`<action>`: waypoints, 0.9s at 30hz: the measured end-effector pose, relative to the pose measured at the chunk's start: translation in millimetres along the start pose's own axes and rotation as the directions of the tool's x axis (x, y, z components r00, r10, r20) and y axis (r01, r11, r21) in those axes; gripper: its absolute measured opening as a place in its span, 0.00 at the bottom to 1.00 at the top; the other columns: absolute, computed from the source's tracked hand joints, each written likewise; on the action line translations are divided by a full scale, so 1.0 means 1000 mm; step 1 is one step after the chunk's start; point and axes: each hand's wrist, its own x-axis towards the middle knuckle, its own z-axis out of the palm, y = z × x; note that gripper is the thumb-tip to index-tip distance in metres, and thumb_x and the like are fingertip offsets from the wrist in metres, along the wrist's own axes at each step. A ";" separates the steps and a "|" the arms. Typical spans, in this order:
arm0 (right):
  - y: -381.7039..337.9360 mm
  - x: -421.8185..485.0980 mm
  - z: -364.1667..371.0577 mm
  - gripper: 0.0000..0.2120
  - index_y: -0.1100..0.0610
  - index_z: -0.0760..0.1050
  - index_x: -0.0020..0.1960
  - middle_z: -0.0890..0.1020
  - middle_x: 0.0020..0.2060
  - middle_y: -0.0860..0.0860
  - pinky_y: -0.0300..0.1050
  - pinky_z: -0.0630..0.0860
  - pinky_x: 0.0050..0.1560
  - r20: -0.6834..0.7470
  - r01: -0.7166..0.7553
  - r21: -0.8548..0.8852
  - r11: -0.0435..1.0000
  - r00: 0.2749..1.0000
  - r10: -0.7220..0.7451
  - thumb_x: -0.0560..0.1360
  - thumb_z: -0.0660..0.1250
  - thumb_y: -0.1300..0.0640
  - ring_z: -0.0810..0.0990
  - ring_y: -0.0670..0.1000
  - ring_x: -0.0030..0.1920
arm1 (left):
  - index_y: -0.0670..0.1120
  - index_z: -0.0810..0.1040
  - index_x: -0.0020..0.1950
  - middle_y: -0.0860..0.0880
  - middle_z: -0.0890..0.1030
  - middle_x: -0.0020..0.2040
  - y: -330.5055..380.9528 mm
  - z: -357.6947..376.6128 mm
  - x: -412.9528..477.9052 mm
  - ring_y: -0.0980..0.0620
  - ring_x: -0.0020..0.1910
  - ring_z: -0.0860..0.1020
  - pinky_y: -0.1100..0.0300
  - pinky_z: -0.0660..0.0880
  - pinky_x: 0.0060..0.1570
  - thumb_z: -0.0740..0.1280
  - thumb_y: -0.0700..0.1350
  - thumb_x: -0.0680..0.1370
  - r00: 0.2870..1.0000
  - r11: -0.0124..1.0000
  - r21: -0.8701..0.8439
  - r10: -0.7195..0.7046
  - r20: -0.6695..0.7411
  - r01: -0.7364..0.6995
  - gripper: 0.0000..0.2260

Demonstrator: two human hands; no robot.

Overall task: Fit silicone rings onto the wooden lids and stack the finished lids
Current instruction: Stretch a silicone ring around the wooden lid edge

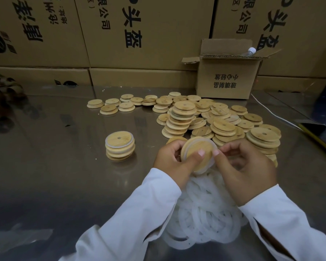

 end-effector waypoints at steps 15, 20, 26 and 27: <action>0.001 0.015 -0.012 0.07 0.51 0.77 0.35 0.78 0.42 0.50 0.31 0.68 0.42 0.177 -0.076 0.084 0.994 0.982 0.060 0.71 0.69 0.59 0.75 0.41 0.40 | 0.43 0.78 0.44 0.45 0.82 0.40 -0.002 -0.007 0.005 0.45 0.42 0.80 0.49 0.78 0.49 0.70 0.36 0.71 0.991 0.982 -0.146 -0.105 0.086 0.117 0.04; 0.000 0.016 -0.014 0.05 0.52 0.77 0.36 0.78 0.41 0.50 0.25 0.67 0.38 0.214 -0.064 0.054 0.996 0.976 0.051 0.71 0.68 0.58 0.75 0.40 0.38 | 0.42 0.78 0.45 0.44 0.82 0.41 -0.004 -0.007 0.007 0.48 0.41 0.81 0.54 0.80 0.44 0.69 0.36 0.72 0.983 0.953 -0.251 -0.146 0.112 0.170 0.04; -0.004 0.015 -0.014 0.04 0.54 0.79 0.37 0.80 0.40 0.51 0.24 0.69 0.38 0.215 -0.082 0.161 0.984 0.976 0.046 0.71 0.68 0.60 0.76 0.38 0.36 | 0.43 0.78 0.44 0.49 0.83 0.37 -0.007 -0.007 0.007 0.52 0.38 0.82 0.58 0.81 0.40 0.69 0.38 0.70 0.973 0.912 -0.347 -0.177 0.148 0.218 0.04; -0.004 0.014 -0.014 0.04 0.54 0.79 0.37 0.80 0.38 0.50 0.25 0.70 0.38 0.211 -0.097 0.207 0.973 0.976 0.052 0.70 0.69 0.61 0.76 0.38 0.35 | 0.43 0.78 0.44 0.48 0.83 0.37 -0.007 -0.007 0.006 0.52 0.39 0.82 0.57 0.81 0.41 0.69 0.38 0.69 0.973 0.912 -0.348 -0.175 0.151 0.218 0.05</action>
